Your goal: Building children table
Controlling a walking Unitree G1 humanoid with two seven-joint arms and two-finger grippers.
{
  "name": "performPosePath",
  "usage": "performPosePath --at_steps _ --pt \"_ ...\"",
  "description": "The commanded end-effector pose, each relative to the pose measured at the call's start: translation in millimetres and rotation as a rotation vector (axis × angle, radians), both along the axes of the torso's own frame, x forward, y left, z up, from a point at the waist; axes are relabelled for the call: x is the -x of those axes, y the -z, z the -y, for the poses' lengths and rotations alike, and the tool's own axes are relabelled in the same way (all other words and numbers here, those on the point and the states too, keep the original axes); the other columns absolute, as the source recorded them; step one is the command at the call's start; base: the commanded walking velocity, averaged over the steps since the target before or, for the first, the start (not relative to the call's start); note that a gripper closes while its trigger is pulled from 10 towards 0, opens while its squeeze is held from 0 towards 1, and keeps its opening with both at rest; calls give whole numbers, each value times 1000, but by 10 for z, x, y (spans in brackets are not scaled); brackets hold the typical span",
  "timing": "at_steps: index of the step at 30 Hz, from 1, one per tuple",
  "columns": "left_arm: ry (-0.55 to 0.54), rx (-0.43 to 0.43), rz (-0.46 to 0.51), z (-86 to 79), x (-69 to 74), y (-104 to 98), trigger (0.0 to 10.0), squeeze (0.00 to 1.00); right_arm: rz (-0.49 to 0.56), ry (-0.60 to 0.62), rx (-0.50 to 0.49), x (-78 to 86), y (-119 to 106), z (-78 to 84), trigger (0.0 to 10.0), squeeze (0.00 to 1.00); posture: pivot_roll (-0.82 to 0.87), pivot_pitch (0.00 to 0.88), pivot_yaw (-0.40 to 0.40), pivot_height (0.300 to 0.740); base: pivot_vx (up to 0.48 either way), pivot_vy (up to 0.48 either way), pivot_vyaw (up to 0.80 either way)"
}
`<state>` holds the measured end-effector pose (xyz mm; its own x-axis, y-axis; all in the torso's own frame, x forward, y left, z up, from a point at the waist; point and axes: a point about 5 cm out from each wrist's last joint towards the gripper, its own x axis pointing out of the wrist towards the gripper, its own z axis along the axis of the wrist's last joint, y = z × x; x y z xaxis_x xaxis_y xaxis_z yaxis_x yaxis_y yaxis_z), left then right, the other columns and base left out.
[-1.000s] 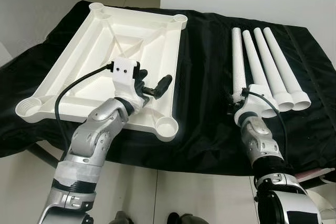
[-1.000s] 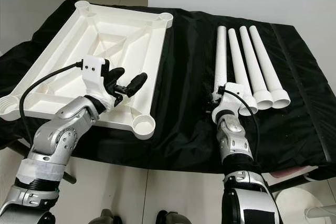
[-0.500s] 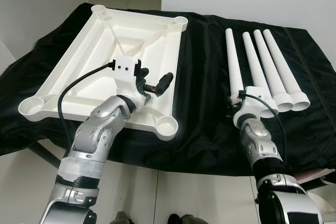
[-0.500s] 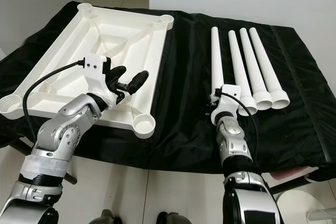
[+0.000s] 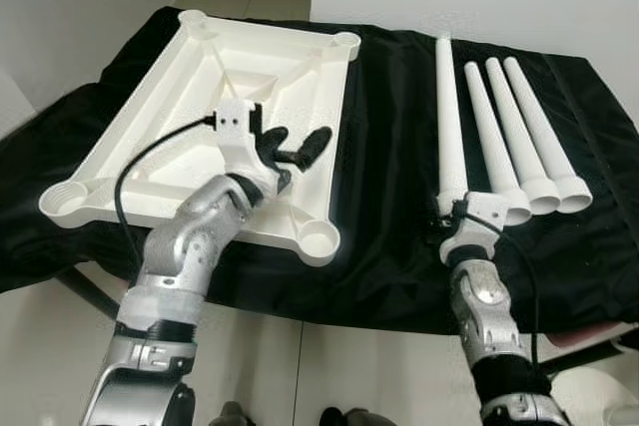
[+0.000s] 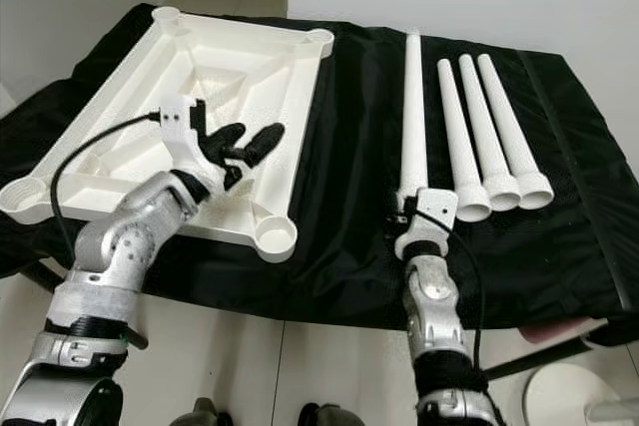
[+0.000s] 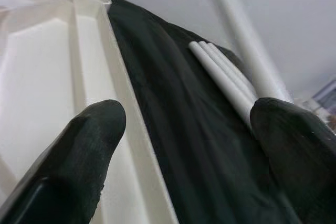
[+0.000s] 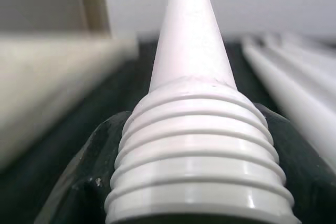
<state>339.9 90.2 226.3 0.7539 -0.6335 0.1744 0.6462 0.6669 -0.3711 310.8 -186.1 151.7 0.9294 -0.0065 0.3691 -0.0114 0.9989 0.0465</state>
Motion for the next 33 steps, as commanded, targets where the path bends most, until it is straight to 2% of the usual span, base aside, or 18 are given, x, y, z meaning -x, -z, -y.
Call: performPosePath --at_steps 1,3,5,8,9,14,15,16,18,28,30,33 --pt "154 44 -30 90 22 -23 10000 0 94 -51 -17 57 -133 -29 10000 0 -30 43 -29 740 0 0 0" --pt "154 44 -30 90 22 -23 10000 0 94 -51 -17 57 -133 -29 10000 0 -30 43 -29 740 0 0 0" --pt "213 86 -90 144 6 -41 10000 0 139 -104 8 91 -208 -94 10000 0 -37 32 -17 740 0 0 0" --pt "238 116 -121 177 -15 -50 10000 0 150 -141 35 103 -225 -152 10000 0 -42 22 -12 740 0 0 0" --pt "286 165 -160 236 -37 -84 10000 0 160 -209 79 119 -244 -264 10000 0 -47 20 -13 740 0 0 0" --pt "315 206 -166 269 -67 -155 10000 0 162 -321 109 164 -261 -417 10000 0 -54 10 -16 740 0 0 0" --pt "315 209 -157 276 -86 -179 10000 0 158 -377 137 191 -252 -496 10000 0 -56 1 -20 740 0 0 0" --pt "315 209 -157 276 -86 -179 10000 0 158 -377 137 191 -252 -496 10000 0 -56 1 -20 740 0 0 0" --pt "324 213 -145 289 -108 -223 10000 0 150 -461 177 244 -226 -594 10000 0 -57 0 -23 740 0 0 0" --pt "317 235 -138 268 -198 -353 10000 0 126 -545 235 313 -160 -638 10000 0 -52 0 -27 740 0 0 0" --pt "319 275 -111 183 -250 -494 10000 0 97 -570 264 350 -81 -638 10000 0 -52 0 -23 740 0 0 0" --pt "319 288 -93 126 -268 -552 10000 0 81 -564 260 361 -45 -626 10000 0 -53 0 -22 740 0 0 0"
